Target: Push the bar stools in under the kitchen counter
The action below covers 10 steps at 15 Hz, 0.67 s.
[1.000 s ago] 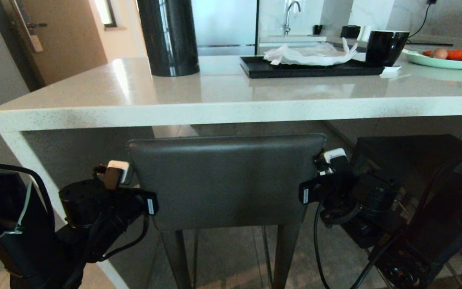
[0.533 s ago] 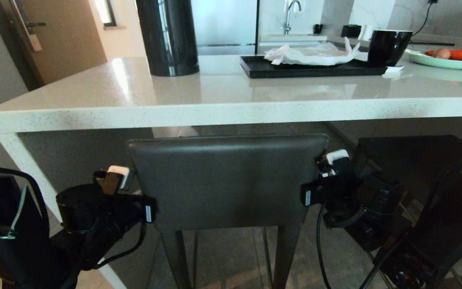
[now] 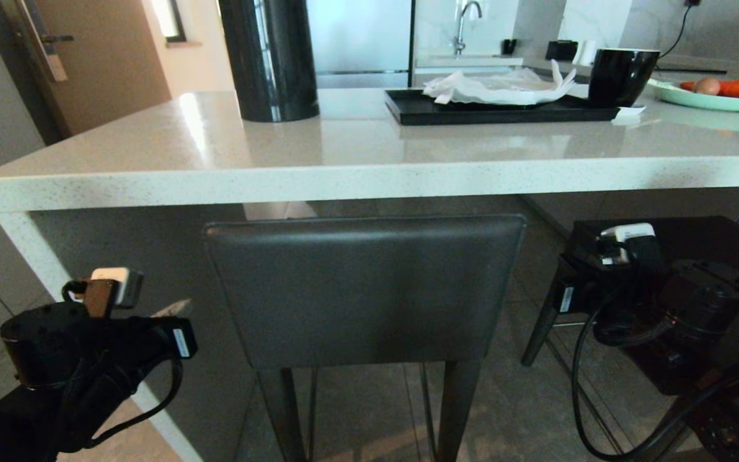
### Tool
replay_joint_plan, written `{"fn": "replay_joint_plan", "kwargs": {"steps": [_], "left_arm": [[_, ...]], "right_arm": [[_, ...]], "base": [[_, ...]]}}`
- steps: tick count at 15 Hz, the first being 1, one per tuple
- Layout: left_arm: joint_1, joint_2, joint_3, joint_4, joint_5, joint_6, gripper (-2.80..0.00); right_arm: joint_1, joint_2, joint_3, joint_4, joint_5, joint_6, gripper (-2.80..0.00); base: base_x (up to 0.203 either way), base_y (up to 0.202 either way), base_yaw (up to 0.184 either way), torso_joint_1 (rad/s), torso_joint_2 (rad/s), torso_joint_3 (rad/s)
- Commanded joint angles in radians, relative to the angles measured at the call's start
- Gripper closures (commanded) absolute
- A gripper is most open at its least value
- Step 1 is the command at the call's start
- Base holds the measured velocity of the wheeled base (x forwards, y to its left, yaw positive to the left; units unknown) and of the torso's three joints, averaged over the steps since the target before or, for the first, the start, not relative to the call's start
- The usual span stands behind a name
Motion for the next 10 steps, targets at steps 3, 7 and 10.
{"fn": "replay_joint_plan", "kwargs": {"steps": [3, 7, 10], "left_arm": [[-0.008, -0.155, 0.079, -0.010, 0.000, 0.001, 0.00], [-0.038, -0.385, 0.158, -0.010, 0.007, 0.010, 0.00], [-0.046, -0.621, 0.178, 0.082, 0.039, 0.067, 0.00]], "right_arm": [[-0.005, -0.142, 0.135, -0.008, -0.003, 0.009, 0.00], [-0.002, -0.369, 0.270, -0.002, -0.025, 0.002, 0.00], [-0.023, -0.581, 0.318, 0.048, -0.058, -0.019, 0.00]], "base": [[0.000, 0.000, 0.000, 0.000, 0.00, 0.000], [0.000, 0.000, 0.000, 0.000, 0.00, 0.000], [0.000, 0.000, 0.000, 0.000, 0.00, 0.000]]}}
